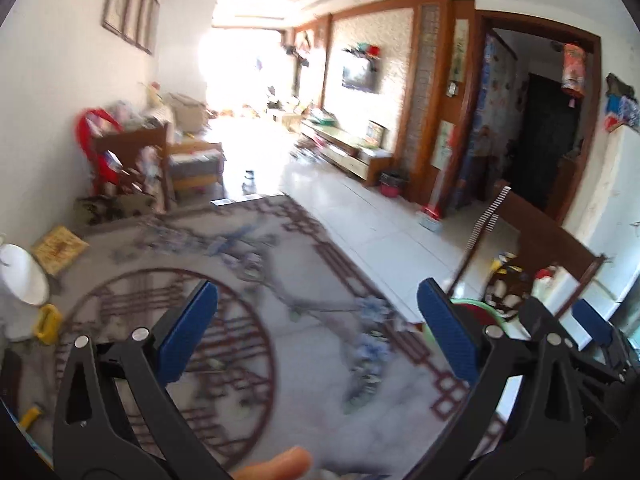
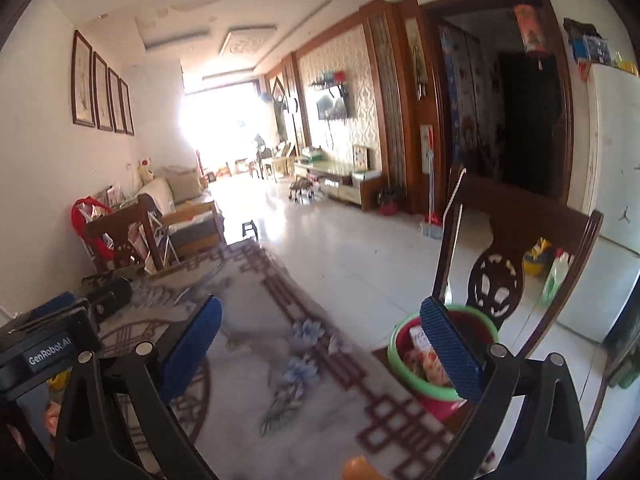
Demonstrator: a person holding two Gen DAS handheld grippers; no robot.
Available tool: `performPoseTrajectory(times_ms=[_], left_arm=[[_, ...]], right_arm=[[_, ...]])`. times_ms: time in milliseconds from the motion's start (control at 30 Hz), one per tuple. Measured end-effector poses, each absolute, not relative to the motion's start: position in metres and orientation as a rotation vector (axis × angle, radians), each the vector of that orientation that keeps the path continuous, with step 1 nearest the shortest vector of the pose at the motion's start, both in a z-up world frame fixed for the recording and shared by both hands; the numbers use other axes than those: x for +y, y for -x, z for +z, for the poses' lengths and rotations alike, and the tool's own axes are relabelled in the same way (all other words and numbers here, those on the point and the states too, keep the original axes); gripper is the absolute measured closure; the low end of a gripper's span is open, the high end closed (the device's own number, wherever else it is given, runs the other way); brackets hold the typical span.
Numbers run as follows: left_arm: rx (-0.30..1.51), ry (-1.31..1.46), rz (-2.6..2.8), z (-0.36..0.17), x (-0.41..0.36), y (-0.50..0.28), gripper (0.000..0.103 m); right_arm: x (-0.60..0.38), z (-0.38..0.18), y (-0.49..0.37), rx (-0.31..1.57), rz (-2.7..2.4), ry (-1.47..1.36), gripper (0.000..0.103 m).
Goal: Collect trash
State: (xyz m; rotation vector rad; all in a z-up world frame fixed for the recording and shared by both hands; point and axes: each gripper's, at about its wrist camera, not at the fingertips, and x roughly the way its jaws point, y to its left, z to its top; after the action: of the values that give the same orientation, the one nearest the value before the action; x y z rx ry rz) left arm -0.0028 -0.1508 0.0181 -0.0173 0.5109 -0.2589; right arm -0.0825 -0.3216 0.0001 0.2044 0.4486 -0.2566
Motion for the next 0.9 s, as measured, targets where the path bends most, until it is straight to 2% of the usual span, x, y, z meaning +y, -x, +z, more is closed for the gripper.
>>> performPoseTrajectory(times_ms=[433, 900], left_arm=[[0.584, 0.141, -0.297, 0.01, -0.112, 0.009, 0.005], [0.591, 0.133, -0.284, 0.008, -0.108, 0.011, 0.005]], right_arm=[[-0.295, 0.006, 0.1, 0.494, -0.258, -0.191, 0.007], [-0.292, 0.006, 0.1, 0.498, -0.253, -0.178, 0.007]])
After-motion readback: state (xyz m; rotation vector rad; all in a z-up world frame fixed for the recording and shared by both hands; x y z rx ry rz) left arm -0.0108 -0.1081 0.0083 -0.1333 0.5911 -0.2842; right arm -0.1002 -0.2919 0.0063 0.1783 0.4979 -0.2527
